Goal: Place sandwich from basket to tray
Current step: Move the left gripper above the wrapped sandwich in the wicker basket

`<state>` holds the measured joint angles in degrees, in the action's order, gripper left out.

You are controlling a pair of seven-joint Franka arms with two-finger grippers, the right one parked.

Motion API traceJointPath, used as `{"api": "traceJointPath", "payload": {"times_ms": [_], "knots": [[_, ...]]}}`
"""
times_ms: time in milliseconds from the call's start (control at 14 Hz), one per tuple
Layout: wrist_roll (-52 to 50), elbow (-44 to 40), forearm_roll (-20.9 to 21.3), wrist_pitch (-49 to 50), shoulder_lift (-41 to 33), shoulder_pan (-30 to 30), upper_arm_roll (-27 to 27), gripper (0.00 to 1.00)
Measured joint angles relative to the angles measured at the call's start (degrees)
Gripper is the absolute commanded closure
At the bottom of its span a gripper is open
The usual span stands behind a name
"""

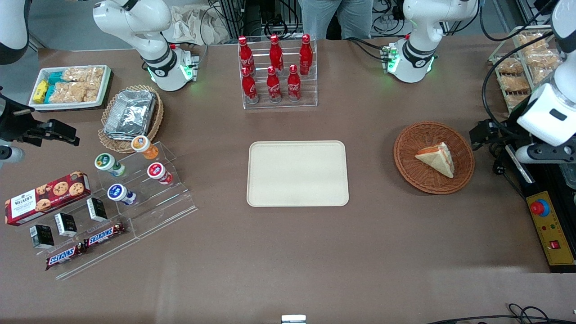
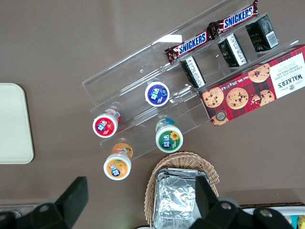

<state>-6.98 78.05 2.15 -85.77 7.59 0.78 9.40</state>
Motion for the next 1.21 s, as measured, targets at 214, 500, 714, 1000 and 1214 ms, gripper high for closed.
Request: {"api": "traceJointPath", "payload": {"times_ms": [214, 500, 714, 1000, 1214], "knots": [[0.20, 1.67, 0.00, 0.23, -1.65, -0.14, -0.06, 0.00], [-5.68, 5.86, 0.02, 1.05, -3.91, -0.16, -3.00, 0.00], [-12.86, 16.17, -0.17, -1.48, -10.27, -0.14, -6.46, 0.00], [-30.03, 31.98, -0.71, -8.23, -18.98, -0.05, -8.02, 0.00], [-36.95, 39.62, -0.68, -14.41, -19.54, 0.00, -8.04, 0.00]]}}
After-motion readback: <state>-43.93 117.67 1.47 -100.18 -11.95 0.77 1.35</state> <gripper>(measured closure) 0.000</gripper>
